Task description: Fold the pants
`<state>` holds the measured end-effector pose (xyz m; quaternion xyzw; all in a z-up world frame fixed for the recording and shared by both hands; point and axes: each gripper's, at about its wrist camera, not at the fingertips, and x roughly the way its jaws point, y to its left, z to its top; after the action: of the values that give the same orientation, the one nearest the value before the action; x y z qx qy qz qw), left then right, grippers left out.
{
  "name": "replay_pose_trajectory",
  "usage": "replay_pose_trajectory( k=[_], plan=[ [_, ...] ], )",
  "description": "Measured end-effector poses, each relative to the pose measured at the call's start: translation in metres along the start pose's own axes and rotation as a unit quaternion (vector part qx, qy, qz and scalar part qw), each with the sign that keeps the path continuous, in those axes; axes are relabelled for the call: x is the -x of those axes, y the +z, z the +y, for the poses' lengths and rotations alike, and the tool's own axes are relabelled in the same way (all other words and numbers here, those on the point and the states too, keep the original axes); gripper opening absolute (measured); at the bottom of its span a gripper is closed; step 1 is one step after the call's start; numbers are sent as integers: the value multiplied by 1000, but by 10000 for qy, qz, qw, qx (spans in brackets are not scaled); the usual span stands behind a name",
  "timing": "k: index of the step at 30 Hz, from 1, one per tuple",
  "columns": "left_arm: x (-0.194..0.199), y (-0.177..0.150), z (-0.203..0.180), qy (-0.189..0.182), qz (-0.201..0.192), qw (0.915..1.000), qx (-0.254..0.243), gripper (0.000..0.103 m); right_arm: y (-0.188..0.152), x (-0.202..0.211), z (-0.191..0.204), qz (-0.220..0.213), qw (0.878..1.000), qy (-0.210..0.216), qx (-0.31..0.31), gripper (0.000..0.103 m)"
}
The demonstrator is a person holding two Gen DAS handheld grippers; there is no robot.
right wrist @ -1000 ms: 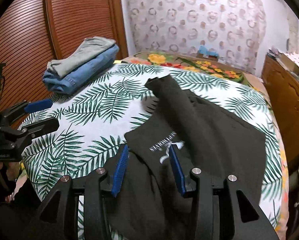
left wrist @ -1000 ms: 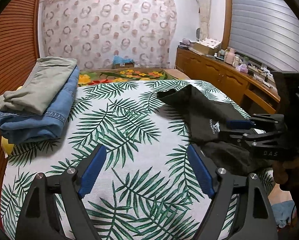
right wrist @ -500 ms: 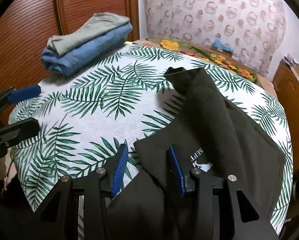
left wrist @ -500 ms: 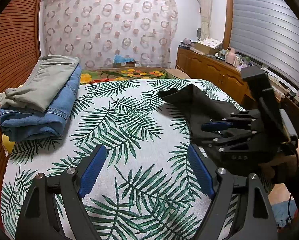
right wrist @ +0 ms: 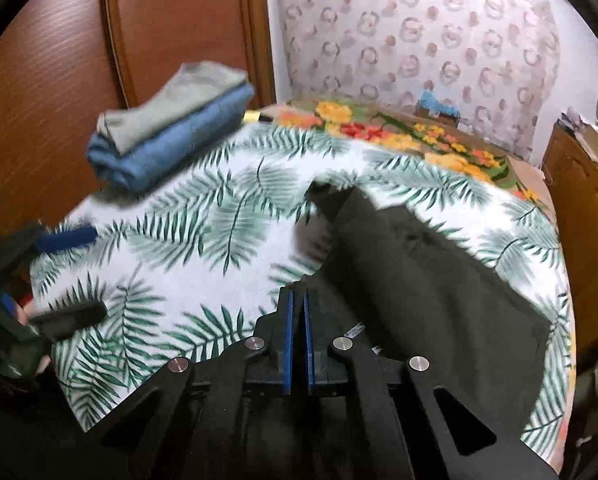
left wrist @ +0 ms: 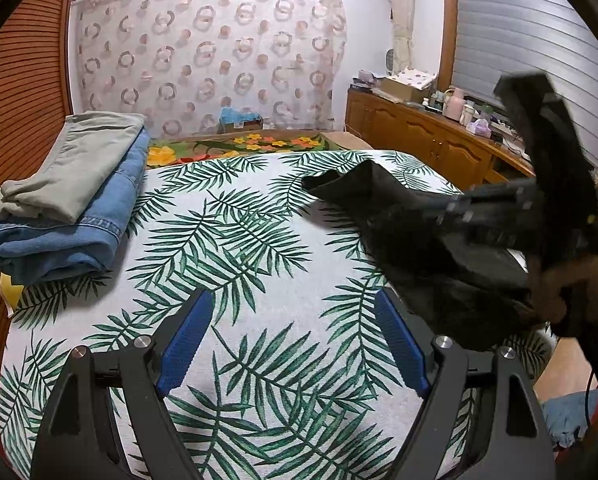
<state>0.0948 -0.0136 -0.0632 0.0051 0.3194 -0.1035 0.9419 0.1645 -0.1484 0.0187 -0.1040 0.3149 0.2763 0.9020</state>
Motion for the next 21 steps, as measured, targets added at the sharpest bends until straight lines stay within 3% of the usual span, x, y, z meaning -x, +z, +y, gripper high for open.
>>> replay_pose_trajectory(
  k=[11,21],
  plan=[
    [-1,0,-8,-66,21,10000,-68,83,1,45,-60,-443,9935,-1010,-292,3],
    [-2,-1,-12,-76,38,9999,-106,83,4,26,-94,-191,9833,-1736,-520,3]
  ],
)
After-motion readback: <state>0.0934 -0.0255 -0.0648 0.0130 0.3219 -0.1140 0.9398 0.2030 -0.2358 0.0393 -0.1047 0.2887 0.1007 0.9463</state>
